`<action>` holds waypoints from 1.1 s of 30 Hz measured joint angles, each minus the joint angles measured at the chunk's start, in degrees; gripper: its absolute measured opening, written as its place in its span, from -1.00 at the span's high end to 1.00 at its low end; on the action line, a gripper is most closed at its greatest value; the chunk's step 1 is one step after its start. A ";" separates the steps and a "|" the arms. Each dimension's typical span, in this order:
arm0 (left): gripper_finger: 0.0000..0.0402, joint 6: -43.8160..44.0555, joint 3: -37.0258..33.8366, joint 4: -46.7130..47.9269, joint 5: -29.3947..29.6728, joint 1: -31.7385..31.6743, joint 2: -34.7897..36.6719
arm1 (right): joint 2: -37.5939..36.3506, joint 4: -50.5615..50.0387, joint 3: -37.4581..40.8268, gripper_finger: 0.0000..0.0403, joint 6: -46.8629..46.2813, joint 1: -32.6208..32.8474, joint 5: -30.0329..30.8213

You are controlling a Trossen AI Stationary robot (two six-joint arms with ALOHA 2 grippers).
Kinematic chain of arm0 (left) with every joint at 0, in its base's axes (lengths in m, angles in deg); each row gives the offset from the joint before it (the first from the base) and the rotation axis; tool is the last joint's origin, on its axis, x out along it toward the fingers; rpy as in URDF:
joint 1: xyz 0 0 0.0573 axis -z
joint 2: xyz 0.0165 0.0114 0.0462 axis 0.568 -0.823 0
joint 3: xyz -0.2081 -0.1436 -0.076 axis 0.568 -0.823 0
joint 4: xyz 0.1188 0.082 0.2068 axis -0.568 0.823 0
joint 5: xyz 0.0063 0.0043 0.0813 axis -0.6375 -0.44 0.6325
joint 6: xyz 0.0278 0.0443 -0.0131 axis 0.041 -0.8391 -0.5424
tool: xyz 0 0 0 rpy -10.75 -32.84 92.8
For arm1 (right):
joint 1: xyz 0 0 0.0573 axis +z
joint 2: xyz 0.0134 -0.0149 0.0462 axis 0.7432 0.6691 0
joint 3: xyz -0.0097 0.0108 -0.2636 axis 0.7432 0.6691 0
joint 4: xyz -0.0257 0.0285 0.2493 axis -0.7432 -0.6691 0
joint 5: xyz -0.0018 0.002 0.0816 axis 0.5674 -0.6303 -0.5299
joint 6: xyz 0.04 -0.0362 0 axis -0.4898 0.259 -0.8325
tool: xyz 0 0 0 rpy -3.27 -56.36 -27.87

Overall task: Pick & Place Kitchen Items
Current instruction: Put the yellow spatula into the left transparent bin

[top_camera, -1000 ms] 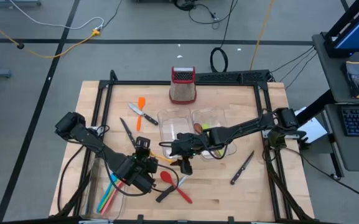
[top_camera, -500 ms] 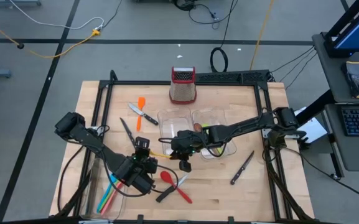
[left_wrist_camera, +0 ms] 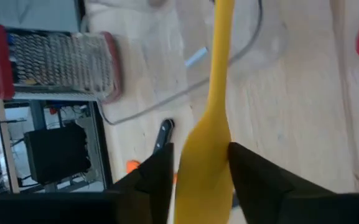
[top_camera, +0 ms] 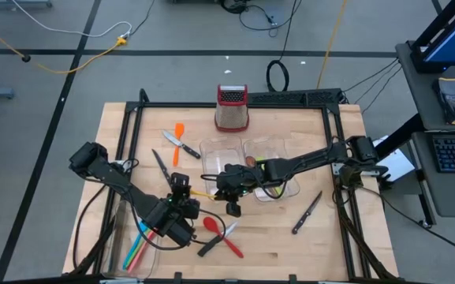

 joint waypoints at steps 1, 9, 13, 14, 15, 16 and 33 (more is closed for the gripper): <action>0.17 0.01 0.00 0.22 0.53 0.20 0.28 | 0.00 0.22 0.00 0.91 0.11 -0.01 0.18; -0.22 1.67 0.00 3.46 2.84 0.58 5.32 | -0.15 1.48 -0.11 0.91 1.38 -0.06 2.31; -0.30 6.46 0.00 6.41 3.28 0.96 10.15 | -0.17 0.96 -0.11 0.91 1.57 -0.28 2.54; -0.30 7.78 0.00 6.75 3.60 1.14 11.59 | -0.15 0.74 -0.11 0.91 1.76 -0.43 2.58; -0.30 9.05 0.00 7.00 3.91 1.32 13.15 | -0.13 0.60 -0.11 0.91 1.99 -0.50 3.27; -0.29 10.46 0.00 7.05 3.97 1.59 14.78 | -0.13 0.63 -0.11 0.91 2.66 -0.49 4.27; -0.15 33.83 0.02 4.47 6.60 9.28 29.91 | -0.48 22.44 0.10 0.91 14.56 -0.86 6.35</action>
